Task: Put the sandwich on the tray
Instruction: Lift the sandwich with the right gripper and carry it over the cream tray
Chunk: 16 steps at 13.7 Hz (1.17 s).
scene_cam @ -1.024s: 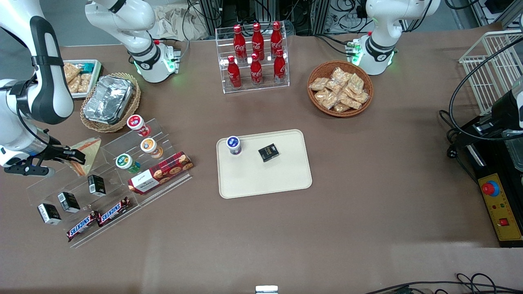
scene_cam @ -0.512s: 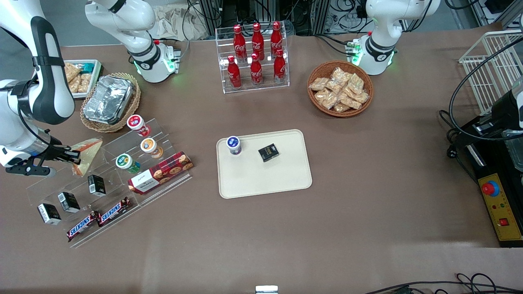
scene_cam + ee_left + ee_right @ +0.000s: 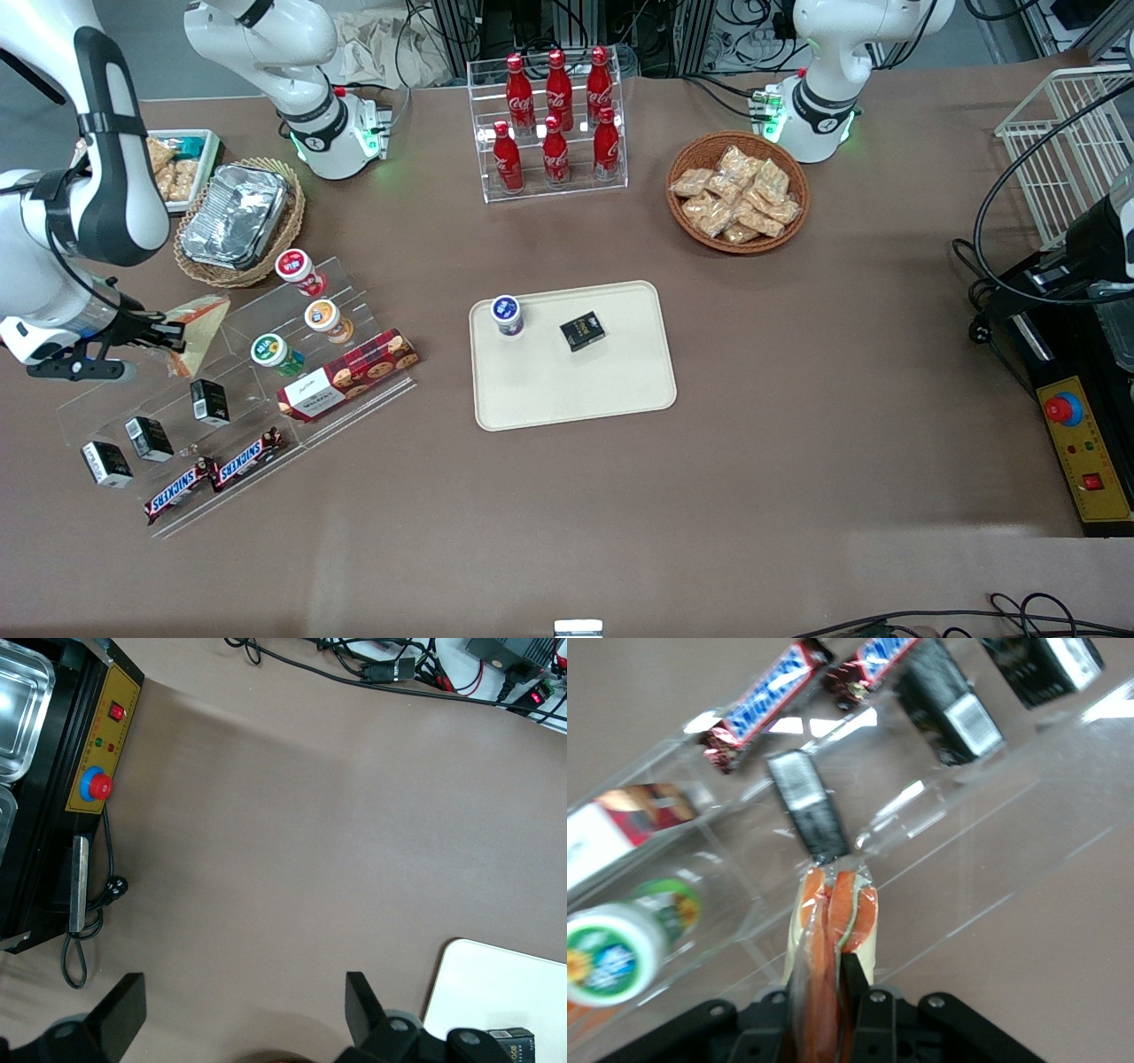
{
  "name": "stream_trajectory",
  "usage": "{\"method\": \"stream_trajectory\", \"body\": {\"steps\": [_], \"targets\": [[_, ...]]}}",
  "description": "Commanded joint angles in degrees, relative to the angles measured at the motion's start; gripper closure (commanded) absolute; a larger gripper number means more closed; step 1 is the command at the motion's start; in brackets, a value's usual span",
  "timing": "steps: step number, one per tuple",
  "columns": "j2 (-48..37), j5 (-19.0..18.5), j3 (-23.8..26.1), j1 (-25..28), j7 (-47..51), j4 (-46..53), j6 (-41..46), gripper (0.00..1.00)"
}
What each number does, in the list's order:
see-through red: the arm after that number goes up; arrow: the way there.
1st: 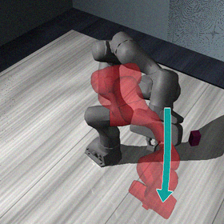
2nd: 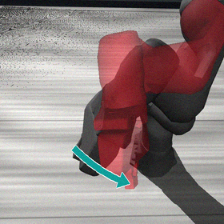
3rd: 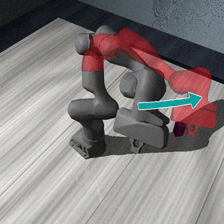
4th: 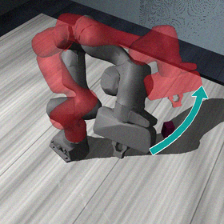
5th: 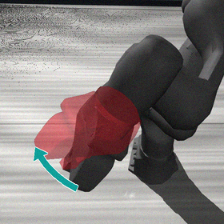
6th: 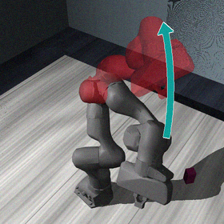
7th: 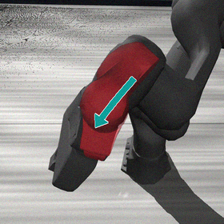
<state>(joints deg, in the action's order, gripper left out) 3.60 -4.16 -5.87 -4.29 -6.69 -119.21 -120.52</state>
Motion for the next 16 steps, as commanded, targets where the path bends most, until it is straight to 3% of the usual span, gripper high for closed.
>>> {"method": "stream_trajectory", "body": {"steps": [1, 6, 10, 16], "targets": [[-2.27, -0.94, 0.16, 3.48, 0.10, 4.58, 7.29, 1.00], [-3.07, -0.76, 0.24, 13.32, -14.38, 9.70, 12.94, 1.00], [-3.16, 1.43, 0.16, 24.38, -14.58, 11.18, 11.45, 1.00], [1.57, 1.00, -0.02, 40.30, -14.49, 11.81, -5.30, 1.00]]}}
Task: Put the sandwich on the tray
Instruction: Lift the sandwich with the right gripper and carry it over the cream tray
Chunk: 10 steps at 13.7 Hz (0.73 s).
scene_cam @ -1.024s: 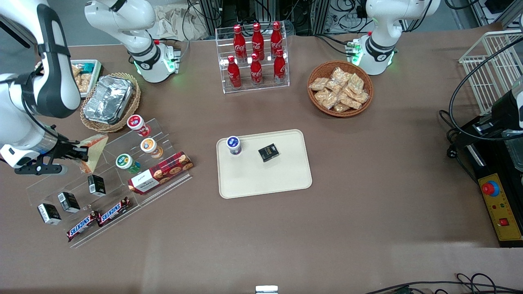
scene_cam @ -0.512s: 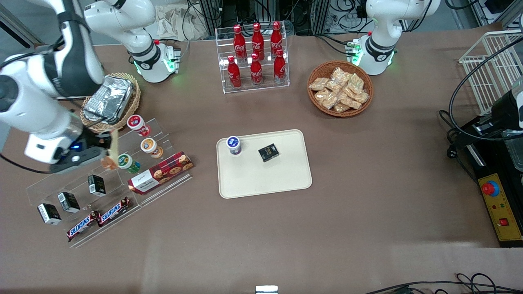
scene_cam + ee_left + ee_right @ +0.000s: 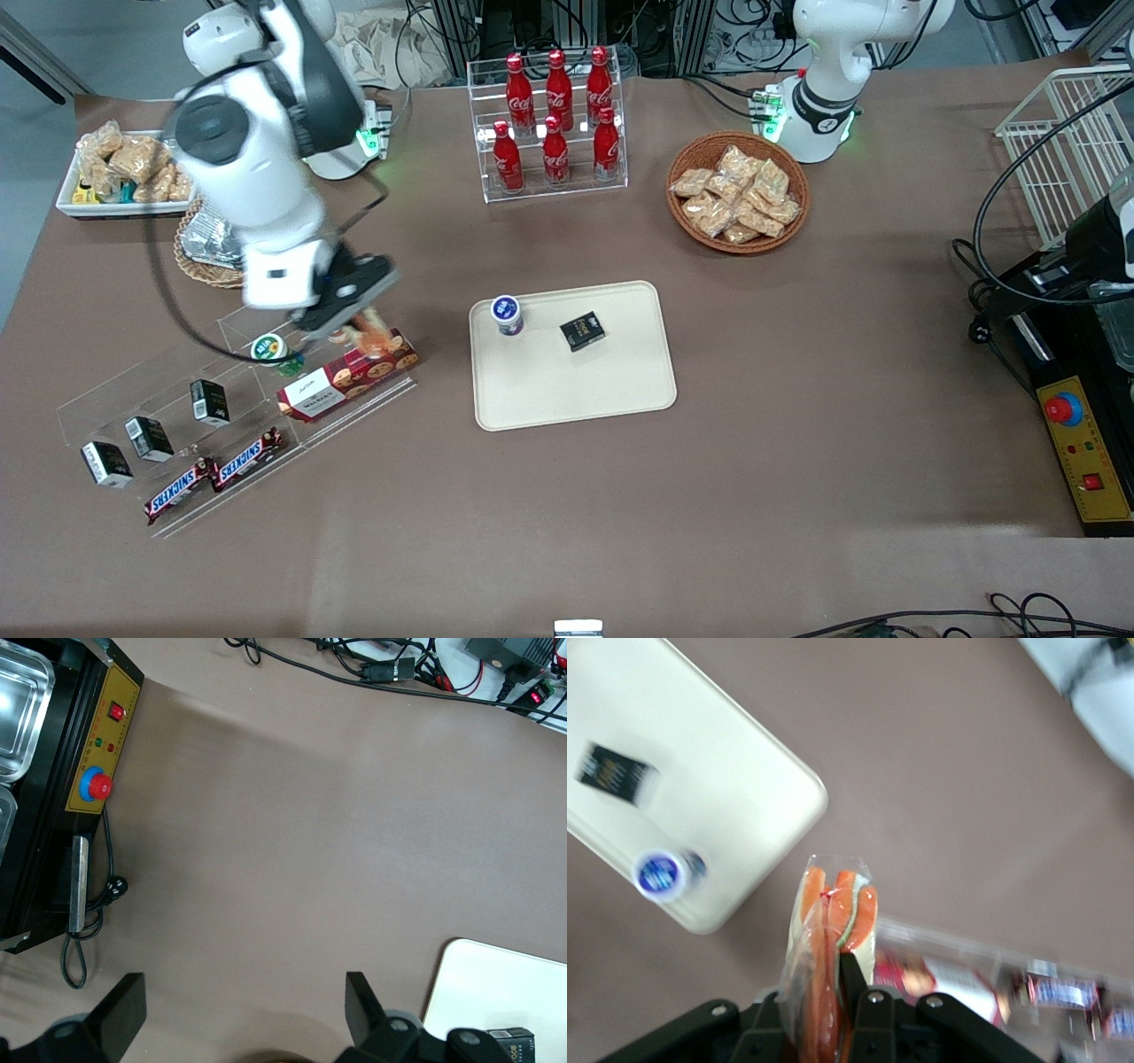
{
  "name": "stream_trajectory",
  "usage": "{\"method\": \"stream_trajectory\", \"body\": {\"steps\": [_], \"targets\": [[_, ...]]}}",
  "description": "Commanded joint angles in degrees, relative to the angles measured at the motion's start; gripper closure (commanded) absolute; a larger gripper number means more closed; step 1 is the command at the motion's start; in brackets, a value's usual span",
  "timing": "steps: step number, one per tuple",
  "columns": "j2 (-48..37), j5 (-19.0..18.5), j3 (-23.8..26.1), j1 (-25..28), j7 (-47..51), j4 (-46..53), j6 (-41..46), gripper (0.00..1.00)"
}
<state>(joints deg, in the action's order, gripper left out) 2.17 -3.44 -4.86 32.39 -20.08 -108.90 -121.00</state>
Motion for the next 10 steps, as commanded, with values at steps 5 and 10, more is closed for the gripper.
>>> {"method": "stream_trajectory", "body": {"steps": [5, 10], "targets": [[18.89, -2.36, -0.95, 9.53, -4.25, 14.57, -11.26, 1.00], [32.52, -6.12, -1.12, 15.68, -7.77, 19.25, -25.92, 1.00]]}}
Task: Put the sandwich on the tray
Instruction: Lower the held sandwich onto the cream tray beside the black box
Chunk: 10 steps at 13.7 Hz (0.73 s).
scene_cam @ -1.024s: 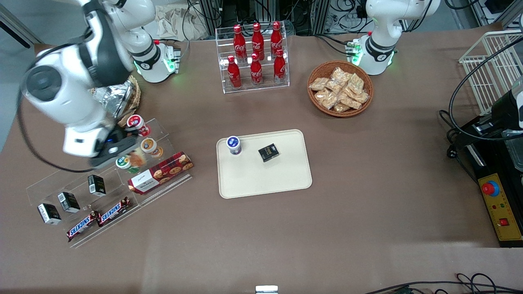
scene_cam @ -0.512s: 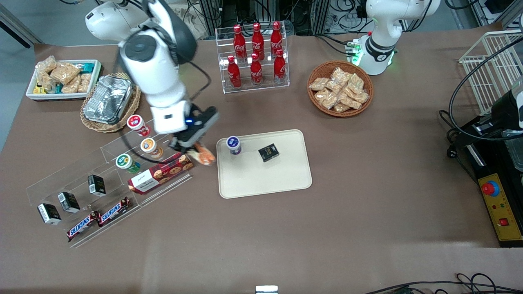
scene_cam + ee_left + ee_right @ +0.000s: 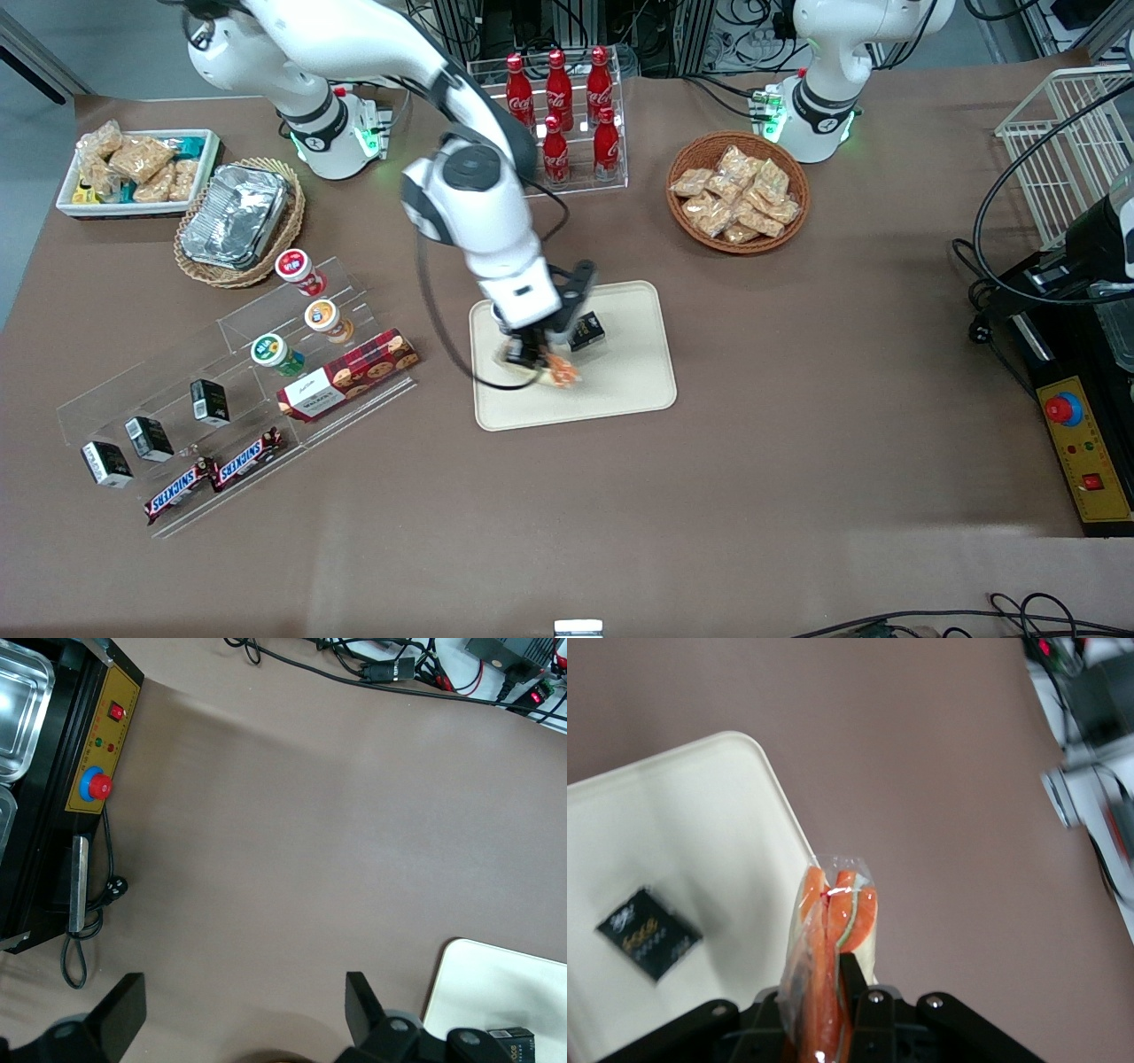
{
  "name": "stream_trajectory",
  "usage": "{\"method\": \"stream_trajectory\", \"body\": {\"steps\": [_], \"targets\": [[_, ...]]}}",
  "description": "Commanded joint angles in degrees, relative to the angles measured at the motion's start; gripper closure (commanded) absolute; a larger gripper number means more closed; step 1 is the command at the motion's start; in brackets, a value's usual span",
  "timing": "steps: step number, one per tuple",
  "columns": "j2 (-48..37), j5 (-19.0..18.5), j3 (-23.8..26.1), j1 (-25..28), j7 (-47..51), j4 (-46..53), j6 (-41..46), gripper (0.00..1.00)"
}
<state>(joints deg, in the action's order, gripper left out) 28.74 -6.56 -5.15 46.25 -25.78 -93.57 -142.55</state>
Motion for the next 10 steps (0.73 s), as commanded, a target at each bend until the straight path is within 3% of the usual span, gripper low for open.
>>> {"method": "stream_trajectory", "body": {"steps": [1, 4, 10], "targets": [[8.41, -3.46, -0.82, 1.82, -3.12, 4.10, -7.45, 1.00], [12.73, -3.29, -0.73, 1.82, -13.30, 6.12, -9.68, 1.00], [15.28, -3.20, -0.73, 1.30, -24.30, 6.12, -10.29, 1.00]]}}
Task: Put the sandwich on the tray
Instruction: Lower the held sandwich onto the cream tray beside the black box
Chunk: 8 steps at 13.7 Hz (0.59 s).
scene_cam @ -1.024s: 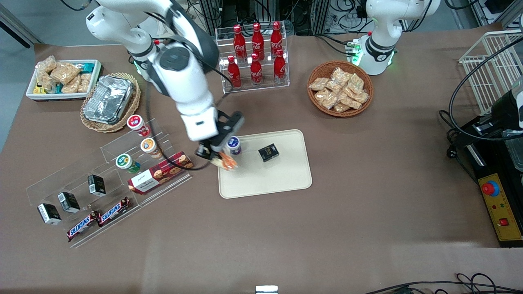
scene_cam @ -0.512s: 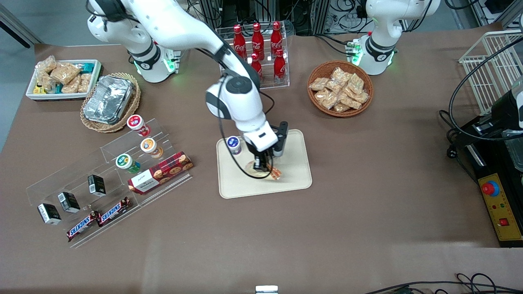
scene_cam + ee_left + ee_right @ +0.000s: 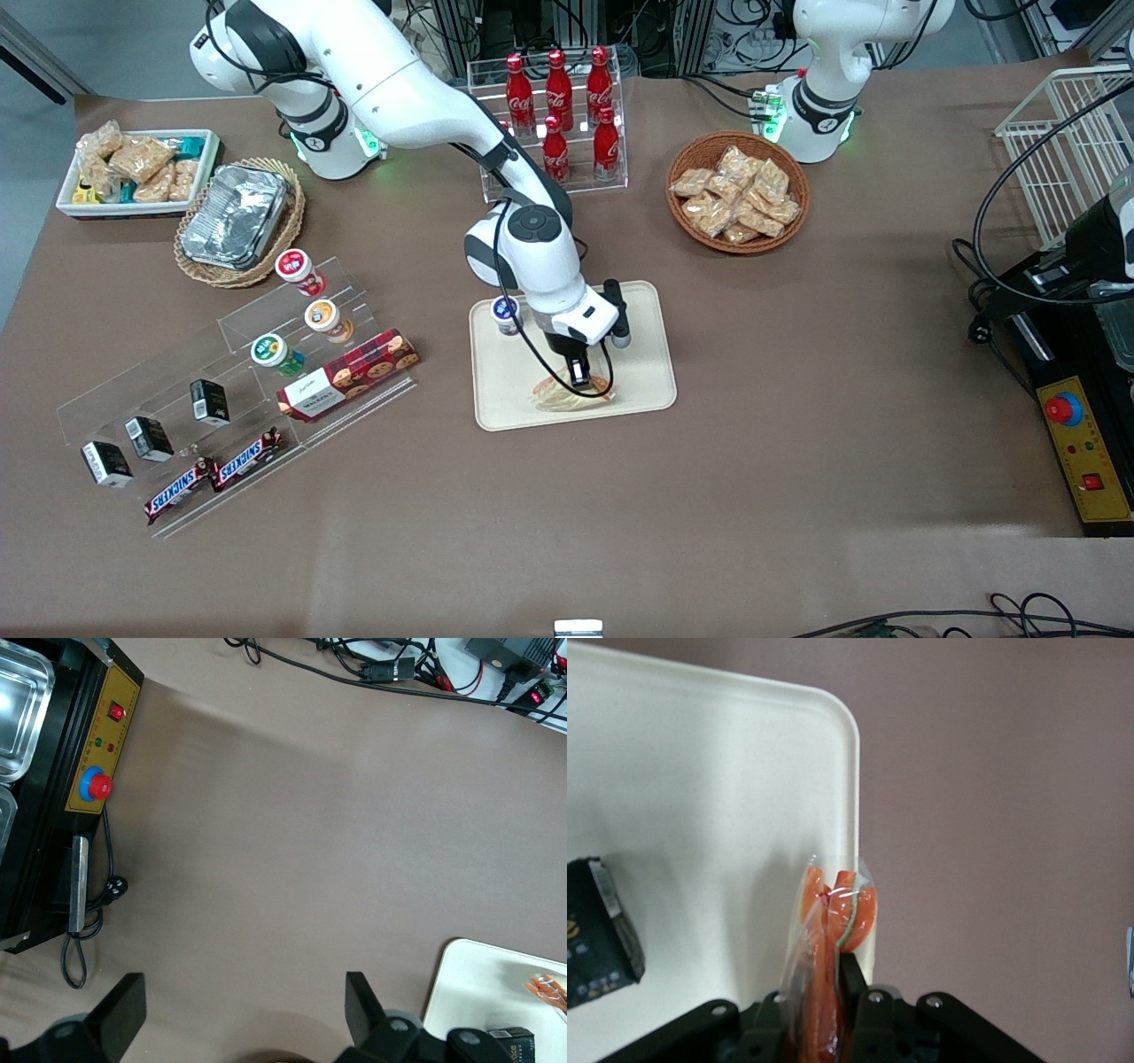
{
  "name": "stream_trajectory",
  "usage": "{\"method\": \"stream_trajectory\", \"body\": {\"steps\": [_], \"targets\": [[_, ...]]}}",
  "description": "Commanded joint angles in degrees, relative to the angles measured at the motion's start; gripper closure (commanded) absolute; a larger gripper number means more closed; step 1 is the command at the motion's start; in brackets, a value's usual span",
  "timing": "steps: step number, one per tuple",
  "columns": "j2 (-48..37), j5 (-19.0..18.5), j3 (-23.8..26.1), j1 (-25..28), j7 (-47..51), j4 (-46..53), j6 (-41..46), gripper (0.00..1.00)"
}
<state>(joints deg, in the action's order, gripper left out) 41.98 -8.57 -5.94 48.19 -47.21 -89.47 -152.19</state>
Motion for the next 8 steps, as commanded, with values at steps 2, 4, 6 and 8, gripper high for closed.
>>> {"method": "stream_trajectory", "body": {"steps": [2, 4, 6, 8], "targets": [[2.32, -1.45, -0.04, -0.55, -5.78, 2.02, -0.56, 1.00], [4.15, -1.19, -0.12, -0.90, -5.62, 2.02, -1.61, 1.00], [4.78, -0.58, -0.12, -0.91, -4.48, 2.02, -2.41, 1.00], [4.78, -0.40, -0.12, -0.90, -2.37, 2.02, -2.32, 0.02]]}}
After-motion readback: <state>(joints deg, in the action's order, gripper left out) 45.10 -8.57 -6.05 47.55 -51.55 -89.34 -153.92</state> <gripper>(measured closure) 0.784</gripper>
